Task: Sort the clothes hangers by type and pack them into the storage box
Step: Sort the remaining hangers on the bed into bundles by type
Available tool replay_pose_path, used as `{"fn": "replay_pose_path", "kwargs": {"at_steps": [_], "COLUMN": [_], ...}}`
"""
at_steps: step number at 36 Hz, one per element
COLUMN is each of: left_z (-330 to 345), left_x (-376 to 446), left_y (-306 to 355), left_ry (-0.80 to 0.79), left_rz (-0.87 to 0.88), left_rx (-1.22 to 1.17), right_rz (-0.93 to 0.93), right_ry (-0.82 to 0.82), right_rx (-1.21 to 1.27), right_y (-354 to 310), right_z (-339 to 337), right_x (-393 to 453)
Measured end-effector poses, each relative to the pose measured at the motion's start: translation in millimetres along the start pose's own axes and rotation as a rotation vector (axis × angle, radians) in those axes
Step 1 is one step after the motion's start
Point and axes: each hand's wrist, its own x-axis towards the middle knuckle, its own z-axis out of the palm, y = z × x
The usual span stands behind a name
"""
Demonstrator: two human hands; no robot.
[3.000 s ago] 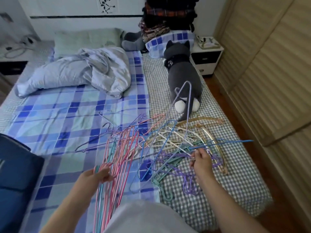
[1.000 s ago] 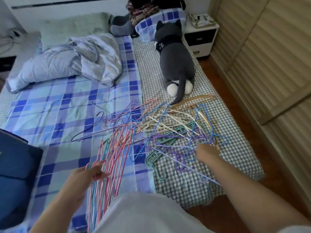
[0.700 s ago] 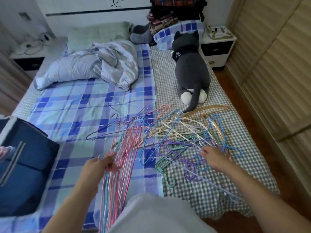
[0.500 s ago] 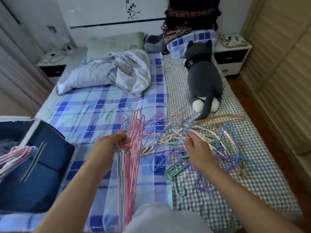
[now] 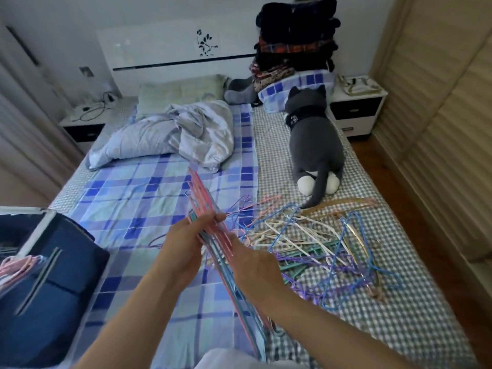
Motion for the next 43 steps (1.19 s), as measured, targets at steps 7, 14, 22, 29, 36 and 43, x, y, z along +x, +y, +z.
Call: {"fn": "replay_pose_path", "kwargs": {"at_steps": [7,14,22,29,36,43], "left_z": [-5,-8,-26,-42,-55,-85], "left_x": [4,21,5,7,13,24], "left_y": [-55,-88,-90,-76,-79,-86], "left_ry": [-0.079,-0.004,0.085,0.235,0.268,0.307], "left_rz": [-0.265,-0.379,-0.329,-0.154,-0.073,-0.102], "left_rx": [-0.227,-0.233,-0.179,-0.132,-0.005,-0.006], "right_rz": [0.027,0.213,1.462,1.879,2.001,1.745], "right_ry": [-0.333,-0.503,-0.088,-0.357,0.081,0.345], "right_rx": [0.402,0.686,0.442,0.866,1.140,1.043], "right_y": [52,72,208,262,257,215], "right_z": [23,51,126,149,143,114], "right_x": [-27,-50,-110,-138,-107,-101]}}
